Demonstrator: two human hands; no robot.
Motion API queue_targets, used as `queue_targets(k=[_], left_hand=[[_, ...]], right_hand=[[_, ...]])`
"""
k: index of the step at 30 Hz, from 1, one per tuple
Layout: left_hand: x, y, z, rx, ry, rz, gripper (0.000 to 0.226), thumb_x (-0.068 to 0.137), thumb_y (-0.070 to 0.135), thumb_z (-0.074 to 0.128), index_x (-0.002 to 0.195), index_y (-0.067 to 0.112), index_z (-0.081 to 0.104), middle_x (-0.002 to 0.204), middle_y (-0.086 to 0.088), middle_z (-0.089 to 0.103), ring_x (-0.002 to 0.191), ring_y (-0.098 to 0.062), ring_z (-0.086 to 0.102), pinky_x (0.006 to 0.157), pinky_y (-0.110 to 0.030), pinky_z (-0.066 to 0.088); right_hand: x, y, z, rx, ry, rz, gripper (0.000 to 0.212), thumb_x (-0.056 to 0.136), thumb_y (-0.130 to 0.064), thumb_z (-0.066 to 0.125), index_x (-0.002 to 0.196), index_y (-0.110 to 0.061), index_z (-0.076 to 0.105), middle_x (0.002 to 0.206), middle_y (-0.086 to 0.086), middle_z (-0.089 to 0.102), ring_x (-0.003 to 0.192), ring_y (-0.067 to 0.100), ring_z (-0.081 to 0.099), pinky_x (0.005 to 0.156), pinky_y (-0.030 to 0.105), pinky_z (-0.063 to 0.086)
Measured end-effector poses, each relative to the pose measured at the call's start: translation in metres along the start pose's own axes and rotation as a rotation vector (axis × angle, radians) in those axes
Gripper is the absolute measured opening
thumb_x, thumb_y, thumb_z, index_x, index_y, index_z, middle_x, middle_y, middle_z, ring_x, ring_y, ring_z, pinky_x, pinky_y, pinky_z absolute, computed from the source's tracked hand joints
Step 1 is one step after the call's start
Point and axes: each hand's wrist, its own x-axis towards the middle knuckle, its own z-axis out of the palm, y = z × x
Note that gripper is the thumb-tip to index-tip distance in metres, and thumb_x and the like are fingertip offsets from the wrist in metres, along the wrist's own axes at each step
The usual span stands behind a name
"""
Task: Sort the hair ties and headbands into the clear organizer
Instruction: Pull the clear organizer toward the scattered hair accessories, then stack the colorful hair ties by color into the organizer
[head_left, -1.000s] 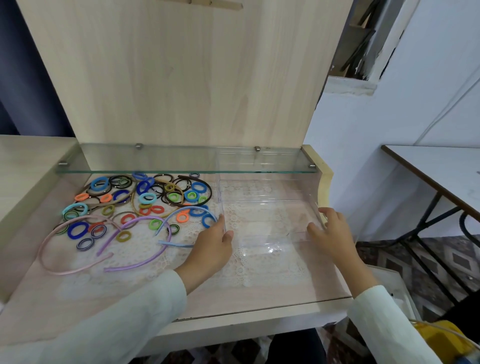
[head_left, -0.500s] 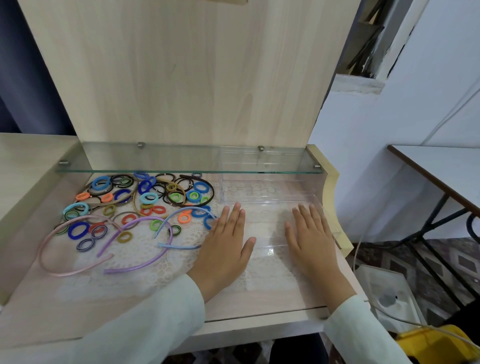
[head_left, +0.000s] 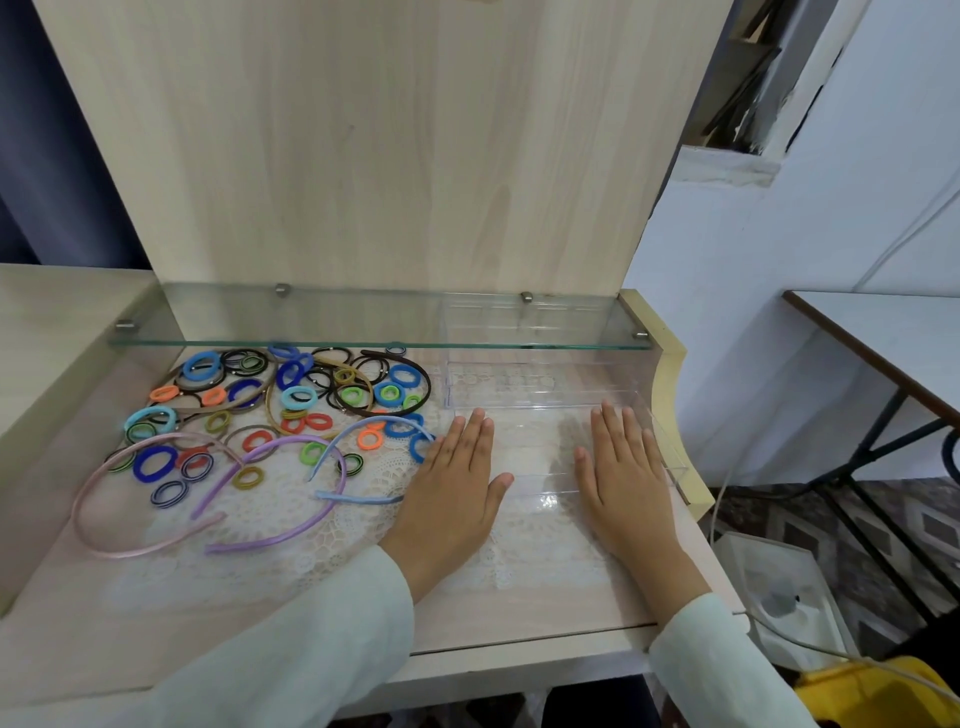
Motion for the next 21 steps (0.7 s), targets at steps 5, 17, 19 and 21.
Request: queue_targets(k=[5,17,19,21], left_hand=[[0.004,-0.001,0.003,0.008,-0.01,-0.009,0.082,0.085,0.059,-0.016,0.155,0.014,-0.013,0.163,-0.001,-0.019,0.15,-0.016,-0.016,0.116,-0.027,-0.012],[-0.005,-0.013,-0.004,-0.219,0.022,0.07,0.059,0.105,0.045,0.022,0.157,0.029,0.0,0.163,0.01,-0.013,0.149,-0.006,-0.016,0.123,-0.032,-0.007],[-0.009,-0.018,-0.006,-0.216,0.085,0.035,0.058,0.105,0.046,0.019,0.157,0.03,0.001,0.163,0.012,-0.01,0.149,-0.004,-0.013,0.123,-0.033,-0.003],[-0.013,-0.023,-0.008,-0.23,0.128,-0.03,0.06,0.1,0.045,0.015,0.157,0.03,0.005,0.164,0.012,-0.003,0.15,-0.006,-0.006,0.123,-0.03,-0.001]], right_hand=[[0.003,0.002,0.0,-0.006,-0.015,0.002,0.061,0.099,-0.039,0.018,0.147,-0.006,0.034,0.155,0.009,0.031,0.146,0.025,0.021,0.118,0.034,0.003],[0.001,0.004,-0.007,-0.01,-0.097,0.003,0.07,0.091,-0.048,0.008,0.15,-0.017,0.031,0.156,-0.002,0.028,0.149,0.019,0.01,0.12,0.043,-0.001],[0.003,0.001,-0.01,0.0,-0.063,0.037,0.06,0.092,-0.043,0.019,0.139,-0.019,0.047,0.144,-0.006,0.048,0.146,0.022,0.022,0.119,0.045,0.002],[0.006,-0.004,-0.013,0.027,-0.029,0.063,0.056,0.092,-0.042,0.022,0.13,-0.019,0.056,0.131,-0.005,0.059,0.139,0.023,0.035,0.117,0.047,0.015]])
